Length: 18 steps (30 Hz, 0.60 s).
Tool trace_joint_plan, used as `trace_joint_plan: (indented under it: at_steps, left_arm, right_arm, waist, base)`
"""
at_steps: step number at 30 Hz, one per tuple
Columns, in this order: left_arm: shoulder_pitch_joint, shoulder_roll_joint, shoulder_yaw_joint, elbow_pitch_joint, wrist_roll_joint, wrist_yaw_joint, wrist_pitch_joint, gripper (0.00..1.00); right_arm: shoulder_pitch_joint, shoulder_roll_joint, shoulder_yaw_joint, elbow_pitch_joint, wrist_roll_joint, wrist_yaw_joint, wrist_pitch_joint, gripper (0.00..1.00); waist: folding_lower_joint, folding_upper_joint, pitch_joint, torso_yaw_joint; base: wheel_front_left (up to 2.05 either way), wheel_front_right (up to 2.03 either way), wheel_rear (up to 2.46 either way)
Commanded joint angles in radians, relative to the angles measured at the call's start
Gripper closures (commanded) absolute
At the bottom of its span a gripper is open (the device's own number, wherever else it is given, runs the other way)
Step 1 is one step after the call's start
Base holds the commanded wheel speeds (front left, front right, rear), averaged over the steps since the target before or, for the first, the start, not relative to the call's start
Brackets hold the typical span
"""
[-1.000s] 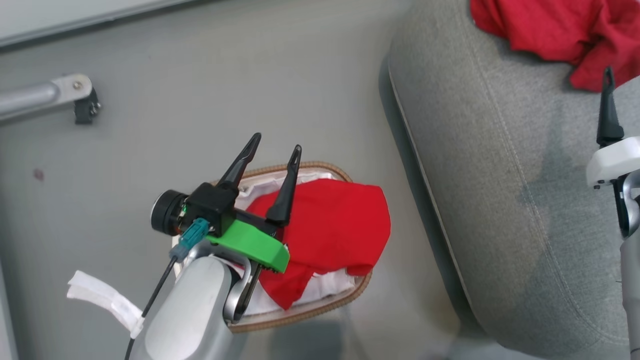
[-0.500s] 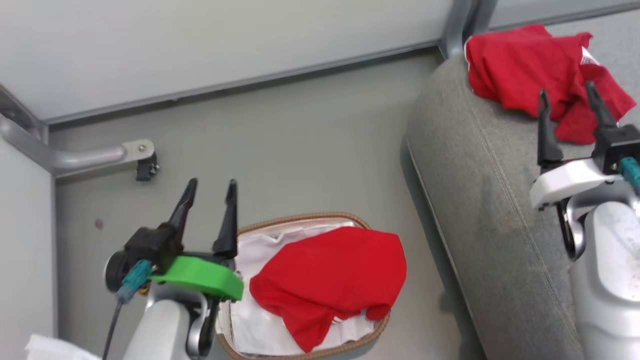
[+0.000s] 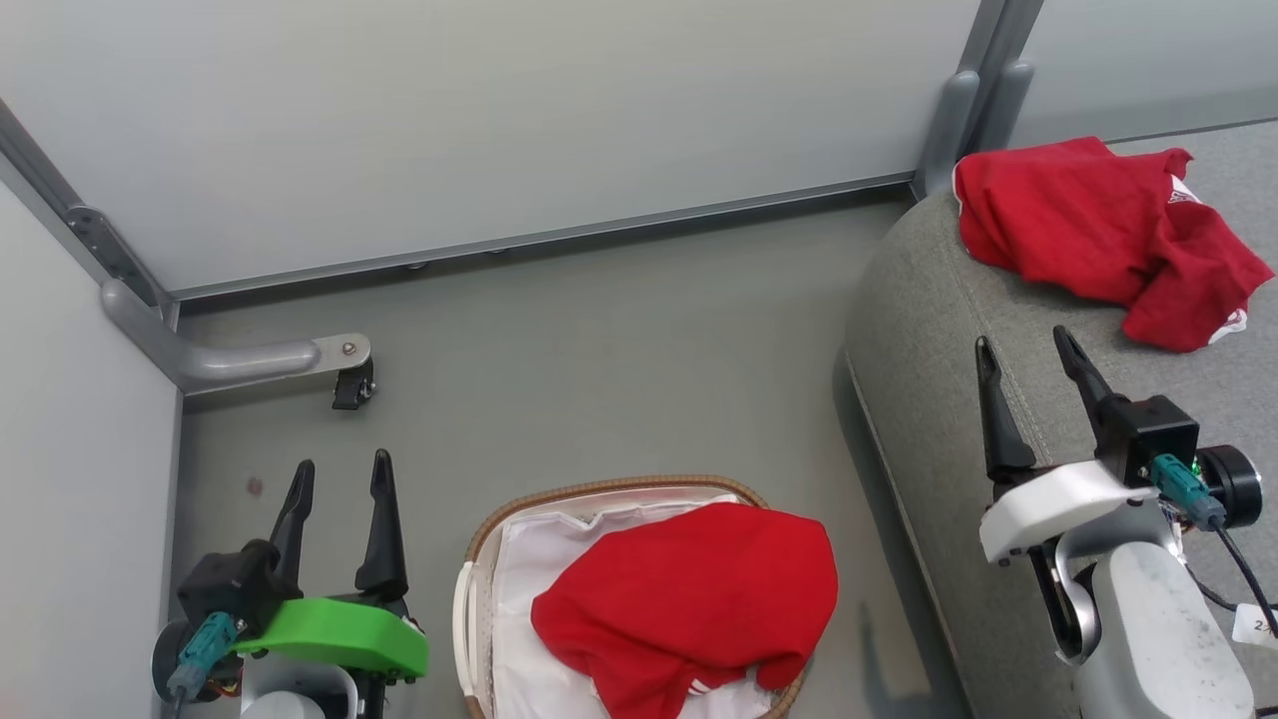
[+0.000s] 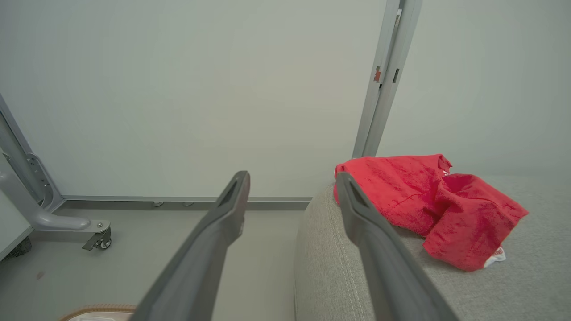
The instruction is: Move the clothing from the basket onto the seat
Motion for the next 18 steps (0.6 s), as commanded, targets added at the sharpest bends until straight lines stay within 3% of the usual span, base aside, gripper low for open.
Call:
trace_joint_plan:
  at_steps: [1,18]
  left_arm:
    - [0.018,0.000,-0.001,0.003,-0.013,-0.001,-0.001,0.00]
    - [0.044,0.001,-0.023,0.017,-0.034,0.008,-0.001,0.00]
  right_arm:
    - [0.025,-0.003,0.006,-0.001,0.016,-0.001,-0.002,0.00]
    - [0.108,-0.003,0.044,-0.010,0.074,-0.001,-0.002,0.00]
  waist:
    - [0.0001,0.0000,-0.009,0.006]
    - [0.0001,0.0000,-0.031,0.017]
  base:
    - [0.00,0.00,0.00]
    - [0.00,0.00,0.00]
